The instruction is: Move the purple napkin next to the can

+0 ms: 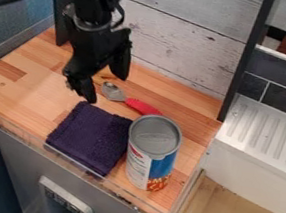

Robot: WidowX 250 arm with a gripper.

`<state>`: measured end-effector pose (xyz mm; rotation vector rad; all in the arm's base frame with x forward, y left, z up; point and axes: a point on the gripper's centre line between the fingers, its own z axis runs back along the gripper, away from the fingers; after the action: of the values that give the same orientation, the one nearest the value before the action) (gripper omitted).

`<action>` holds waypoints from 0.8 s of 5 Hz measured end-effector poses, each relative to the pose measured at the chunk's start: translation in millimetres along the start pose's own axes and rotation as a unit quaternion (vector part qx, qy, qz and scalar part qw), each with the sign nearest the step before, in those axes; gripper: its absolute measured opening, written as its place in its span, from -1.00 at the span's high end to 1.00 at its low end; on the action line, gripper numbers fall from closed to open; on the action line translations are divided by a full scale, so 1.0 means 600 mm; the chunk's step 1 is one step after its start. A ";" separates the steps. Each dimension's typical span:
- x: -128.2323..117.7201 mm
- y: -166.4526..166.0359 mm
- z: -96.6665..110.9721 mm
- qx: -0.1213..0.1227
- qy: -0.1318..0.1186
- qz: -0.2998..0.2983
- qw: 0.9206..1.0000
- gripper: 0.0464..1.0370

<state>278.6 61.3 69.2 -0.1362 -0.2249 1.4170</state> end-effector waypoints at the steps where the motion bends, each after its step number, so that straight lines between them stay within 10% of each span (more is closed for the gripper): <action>1: 0.000 0.000 0.001 -0.001 0.000 -0.003 1.000 -0.93; 4: 0.000 0.001 0.001 0.000 0.000 -0.002 1.000 -0.93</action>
<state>278.0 61.1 69.7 -0.1356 -0.2250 1.4124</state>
